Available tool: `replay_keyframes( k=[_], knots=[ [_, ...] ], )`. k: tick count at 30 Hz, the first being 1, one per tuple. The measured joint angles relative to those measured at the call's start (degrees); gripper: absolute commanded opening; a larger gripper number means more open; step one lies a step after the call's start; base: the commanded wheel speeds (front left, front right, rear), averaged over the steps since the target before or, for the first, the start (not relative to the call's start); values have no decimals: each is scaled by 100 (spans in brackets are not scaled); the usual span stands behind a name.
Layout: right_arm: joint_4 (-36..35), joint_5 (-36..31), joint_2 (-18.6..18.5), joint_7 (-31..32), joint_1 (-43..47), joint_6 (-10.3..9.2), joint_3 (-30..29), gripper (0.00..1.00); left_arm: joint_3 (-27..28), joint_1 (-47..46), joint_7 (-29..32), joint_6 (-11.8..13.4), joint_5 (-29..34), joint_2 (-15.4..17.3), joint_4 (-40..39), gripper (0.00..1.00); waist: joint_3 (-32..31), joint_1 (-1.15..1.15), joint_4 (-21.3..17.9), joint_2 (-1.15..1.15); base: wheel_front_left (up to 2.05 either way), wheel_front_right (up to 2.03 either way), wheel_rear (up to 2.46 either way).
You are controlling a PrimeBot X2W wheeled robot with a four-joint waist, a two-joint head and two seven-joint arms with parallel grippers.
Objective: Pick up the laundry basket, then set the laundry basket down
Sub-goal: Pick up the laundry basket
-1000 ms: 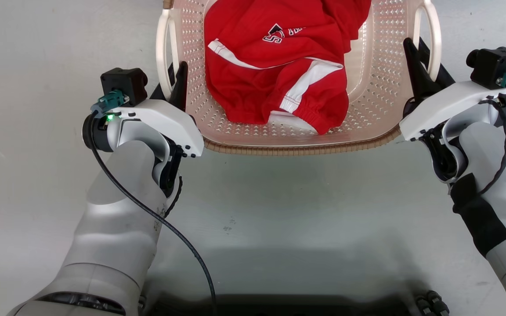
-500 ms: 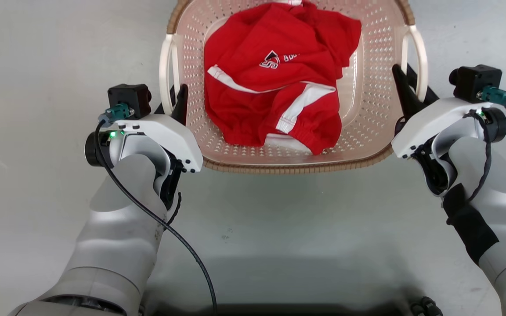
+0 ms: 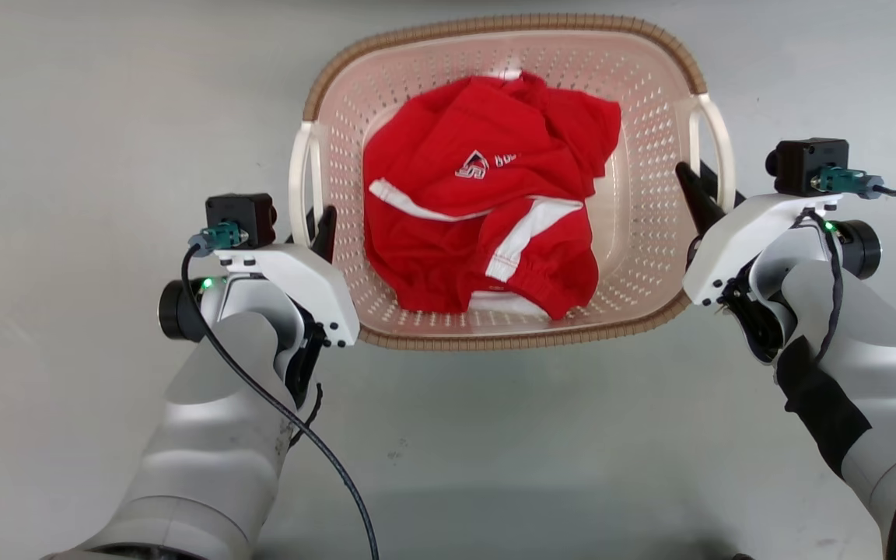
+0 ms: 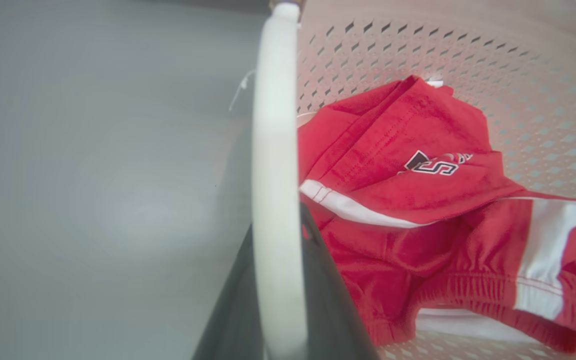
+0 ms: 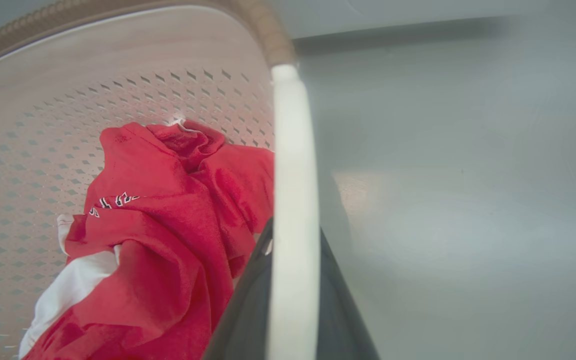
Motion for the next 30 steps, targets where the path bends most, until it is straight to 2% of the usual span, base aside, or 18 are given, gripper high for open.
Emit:
replay_keyframes(
  k=[14, 30],
  knots=[
    [304, 586, 119, 733, 59, 3, 771, 0, -126, 530, 637, -8, -91, 91, 14, 0, -999, 0, -81, 0, 0, 0, 0],
    [439, 977, 249, 1185, 701, 8, 1421, 0, -363, 1265, 1362, -59, -133, 218, -16, 0, -2336, 0, -215, 0, 0, 0, 0]
  ],
)
